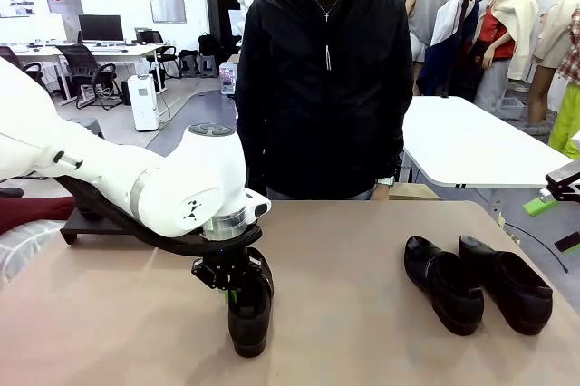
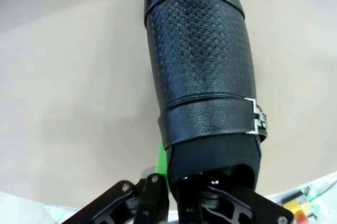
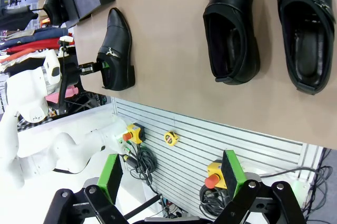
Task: Organize the shoes by placing them on the stand.
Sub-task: Place the Shoe from the middle of the table onto the Shoes Stand.
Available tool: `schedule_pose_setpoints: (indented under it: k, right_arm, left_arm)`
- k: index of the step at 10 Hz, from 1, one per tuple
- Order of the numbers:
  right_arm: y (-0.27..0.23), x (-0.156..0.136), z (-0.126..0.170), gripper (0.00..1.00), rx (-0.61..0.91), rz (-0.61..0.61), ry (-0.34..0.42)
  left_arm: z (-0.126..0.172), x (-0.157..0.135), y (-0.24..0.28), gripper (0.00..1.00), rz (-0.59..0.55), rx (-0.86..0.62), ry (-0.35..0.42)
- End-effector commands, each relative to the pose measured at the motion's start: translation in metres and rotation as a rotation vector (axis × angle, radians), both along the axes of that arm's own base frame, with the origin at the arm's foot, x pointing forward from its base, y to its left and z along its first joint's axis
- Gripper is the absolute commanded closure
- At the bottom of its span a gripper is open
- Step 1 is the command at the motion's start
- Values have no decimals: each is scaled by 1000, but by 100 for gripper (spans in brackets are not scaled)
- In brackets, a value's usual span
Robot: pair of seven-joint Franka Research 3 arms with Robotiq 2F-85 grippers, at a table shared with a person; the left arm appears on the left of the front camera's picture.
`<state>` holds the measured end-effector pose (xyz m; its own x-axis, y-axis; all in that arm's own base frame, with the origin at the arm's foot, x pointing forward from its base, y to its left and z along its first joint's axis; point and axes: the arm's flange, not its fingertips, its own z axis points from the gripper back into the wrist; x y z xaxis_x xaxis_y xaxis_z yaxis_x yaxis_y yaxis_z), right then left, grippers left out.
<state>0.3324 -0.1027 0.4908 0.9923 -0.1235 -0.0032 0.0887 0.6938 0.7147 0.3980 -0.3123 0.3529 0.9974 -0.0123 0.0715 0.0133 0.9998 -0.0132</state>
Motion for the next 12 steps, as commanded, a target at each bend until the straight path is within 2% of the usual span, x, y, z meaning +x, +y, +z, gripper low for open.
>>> schedule_pose_setpoints:
  k: [1, 3, 5, 7, 8, 9, 11, 12]
  right_arm:
    - [-1, 0, 2, 0, -2, 1, 10]
    - [-1, 0, 2, 0, -2, 1, 10]
    - [-1, 0, 2, 0, -2, 1, 10]
    - [-1, 0, 2, 0, -2, 1, 10]
    - [-1, 0, 2, 0, -2, 1, 10]
    - [-1, 0, 2, 0, -2, 1, 10]
    - [-1, 0, 2, 0, -2, 1, 10]
    - [-1, 0, 2, 0, -2, 1, 10]
  left_arm:
    - [-1, -2, -1, 100, 26, 15, -44]
    - [21, -12, -3, 100, -25, -15, -85]
    - [72, -49, -6, 100, -297, 0, -107]
    - [124, -99, 5, 100, -568, -51, -193]
    - [141, -112, 20, 100, -545, -16, -284]
    - [154, -111, 36, 100, -487, -11, -356]
    - [159, -95, 79, 100, -538, -21, -385]
    - [156, -87, 100, 100, -453, -86, -360]
